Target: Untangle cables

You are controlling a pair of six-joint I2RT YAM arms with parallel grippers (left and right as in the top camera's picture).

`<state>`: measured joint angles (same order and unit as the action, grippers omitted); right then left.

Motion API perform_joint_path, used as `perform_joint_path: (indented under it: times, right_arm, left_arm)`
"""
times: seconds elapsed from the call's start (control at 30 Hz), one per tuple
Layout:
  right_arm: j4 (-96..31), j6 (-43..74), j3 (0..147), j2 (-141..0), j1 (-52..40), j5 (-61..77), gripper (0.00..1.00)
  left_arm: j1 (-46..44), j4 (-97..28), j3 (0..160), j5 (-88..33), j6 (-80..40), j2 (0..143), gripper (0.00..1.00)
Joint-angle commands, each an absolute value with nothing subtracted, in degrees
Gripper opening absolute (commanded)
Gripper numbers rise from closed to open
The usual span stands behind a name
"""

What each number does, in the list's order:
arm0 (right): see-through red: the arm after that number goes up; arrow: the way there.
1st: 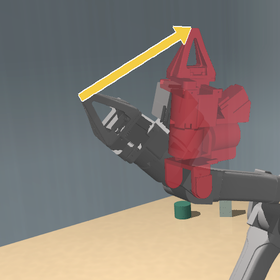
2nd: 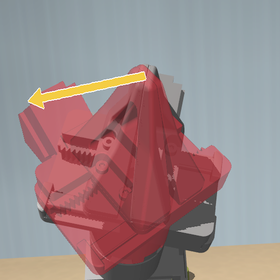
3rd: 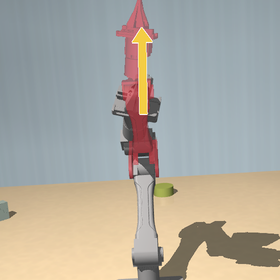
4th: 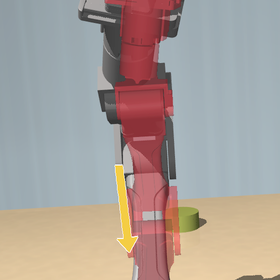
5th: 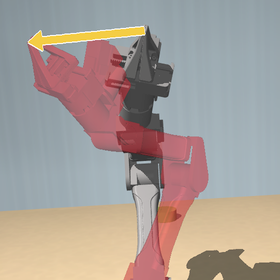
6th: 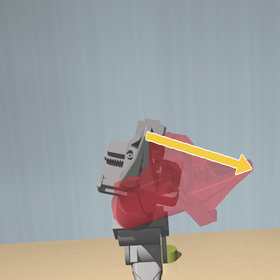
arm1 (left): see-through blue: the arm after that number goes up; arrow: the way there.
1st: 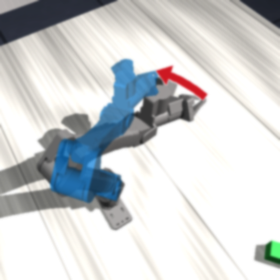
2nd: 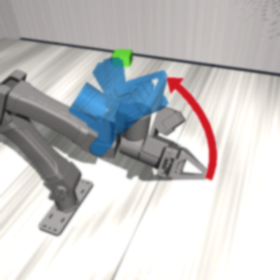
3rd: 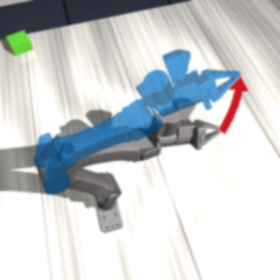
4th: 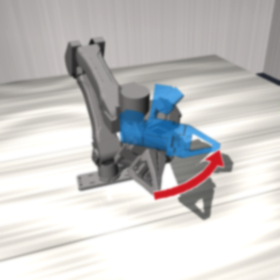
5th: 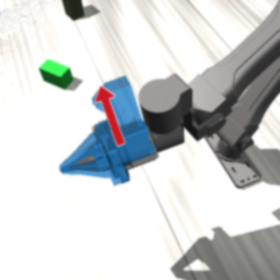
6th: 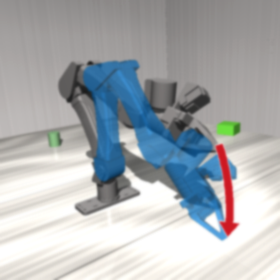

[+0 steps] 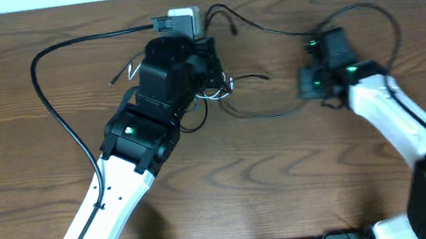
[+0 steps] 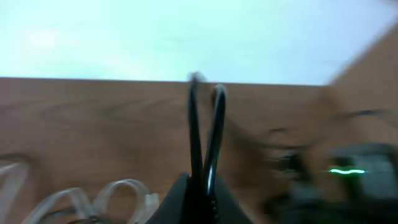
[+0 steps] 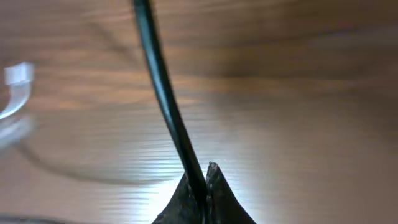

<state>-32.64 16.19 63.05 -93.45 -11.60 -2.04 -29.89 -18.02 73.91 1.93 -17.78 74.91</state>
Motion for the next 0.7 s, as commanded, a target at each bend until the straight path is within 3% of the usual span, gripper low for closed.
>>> perform_joint_path:
  times: [0.0, 0.27, 0.37, 0.63, 0.67]
  right_arm:
    - [-34.7, 13.7, 63.5, -87.6, -6.4, -17.5, 0.01]
    - [-35.6, 12.8, 63.5, -81.1, 5.8, -31.9, 0.01]
    - [-34.9, 12.8, 63.5, -79.8, 8.5, -29.4, 0.01]
    - [-28.8, 12.3, 63.5, -79.7, 8.9, 2.1, 0.01]
    - [-28.2, 12.3, 63.5, -79.7, 8.8, 4.2, 0.01]
  left_arm:
    - [-29.8, -19.3, 74.4, 14.7, -12.4, 74.9, 0.07]
    - [-29.8, -20.8, 74.3, 18.1, -12.4, 74.9, 0.07]
    - [-29.9, -20.7, 74.3, 17.3, -12.7, 74.9, 0.07]
    - [-30.0, -15.0, 74.3, -26.4, -16.8, 75.6, 0.08]
    - [-30.0, -14.9, 74.3, -28.1, -16.8, 75.8, 0.14]
